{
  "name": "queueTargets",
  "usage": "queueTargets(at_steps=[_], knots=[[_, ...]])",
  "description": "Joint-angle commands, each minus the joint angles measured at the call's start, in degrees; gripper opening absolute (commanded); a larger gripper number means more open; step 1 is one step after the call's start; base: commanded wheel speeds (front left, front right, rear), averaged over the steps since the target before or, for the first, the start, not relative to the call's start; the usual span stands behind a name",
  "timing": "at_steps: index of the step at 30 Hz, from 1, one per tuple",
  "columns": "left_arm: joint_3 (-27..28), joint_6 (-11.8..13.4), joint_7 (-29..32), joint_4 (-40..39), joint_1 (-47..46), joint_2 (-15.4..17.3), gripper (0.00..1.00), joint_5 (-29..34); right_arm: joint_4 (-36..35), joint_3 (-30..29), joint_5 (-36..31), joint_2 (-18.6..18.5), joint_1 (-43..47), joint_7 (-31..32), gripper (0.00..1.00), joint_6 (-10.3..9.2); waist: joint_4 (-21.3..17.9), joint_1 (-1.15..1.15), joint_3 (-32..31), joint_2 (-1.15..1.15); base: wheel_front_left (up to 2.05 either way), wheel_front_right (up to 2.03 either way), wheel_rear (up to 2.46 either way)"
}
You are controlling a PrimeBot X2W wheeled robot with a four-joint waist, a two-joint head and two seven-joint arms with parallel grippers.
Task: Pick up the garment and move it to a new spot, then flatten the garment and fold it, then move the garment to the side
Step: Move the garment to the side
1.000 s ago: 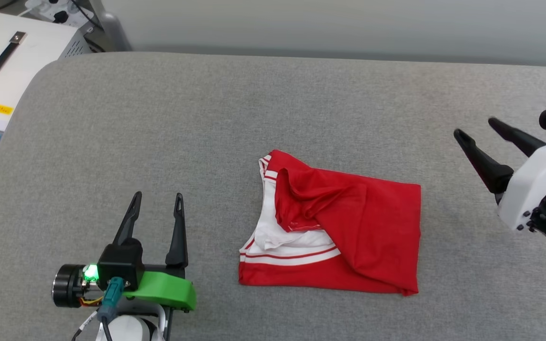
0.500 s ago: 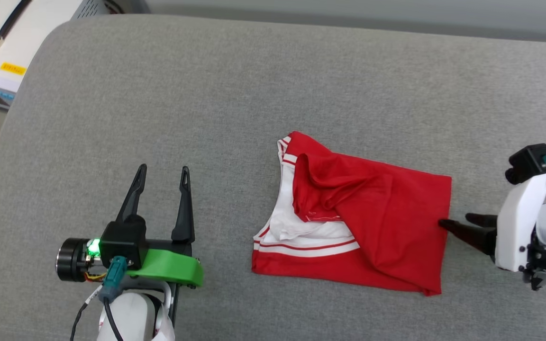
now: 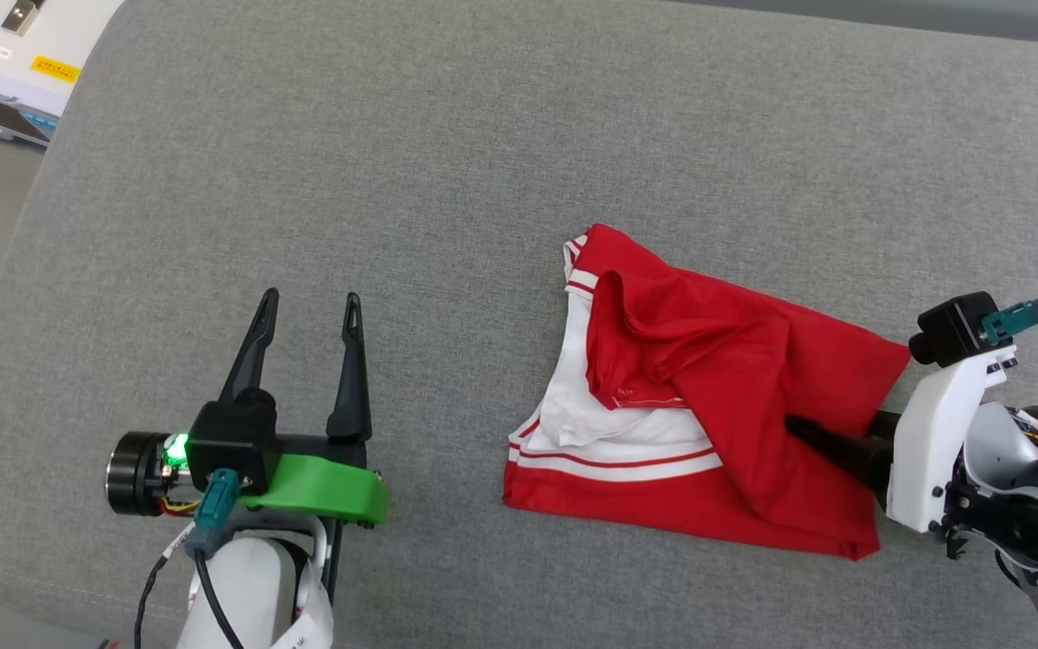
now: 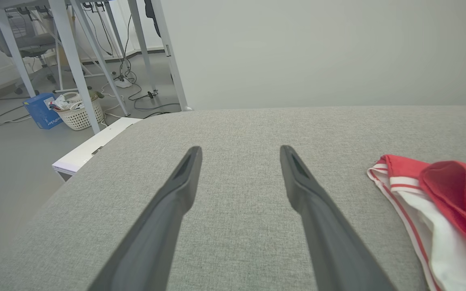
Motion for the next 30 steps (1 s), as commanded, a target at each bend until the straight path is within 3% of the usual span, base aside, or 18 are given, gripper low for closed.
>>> queueTargets(at_steps=[1,11,19,30], knots=[[0.27,-0.15,-0.34,0.09,-0.83,-0.29,1.0,-0.2,1.9,1.87,-0.31,0.77,0.94,-1.03,0.0,-0.11,-0.14,0.0,-0.38,0.0,0.0,0.0,0.0],[0.37,-0.32,-0.34,0.87,1.68,-0.41,1.0,-0.09,-4.06,6.61,-2.74,-5.34,-4.59,-11.44,0.0,-0.11,-2.97,0.0,-5.42,0.0,0.0,0.0,0.0],[0.9,-0.41,-0.34,0.1,3.53,-0.33,1.0,0.14,-12.42,10.54,-4.23,-12.21,-8.64,-11.13,0.0,-0.11,-9.34,0.0,-6.8,0.0,0.0,0.0,0.0],[2.17,-1.17,-0.34,-2.03,1.03,1.33,1.0,0.77,-16.0,7.97,-5.33,-18.67,-12.08,-10.2,0.0,-0.11,-19.13,0.0,-0.84,0.0,0.0,0.0,0.0]])
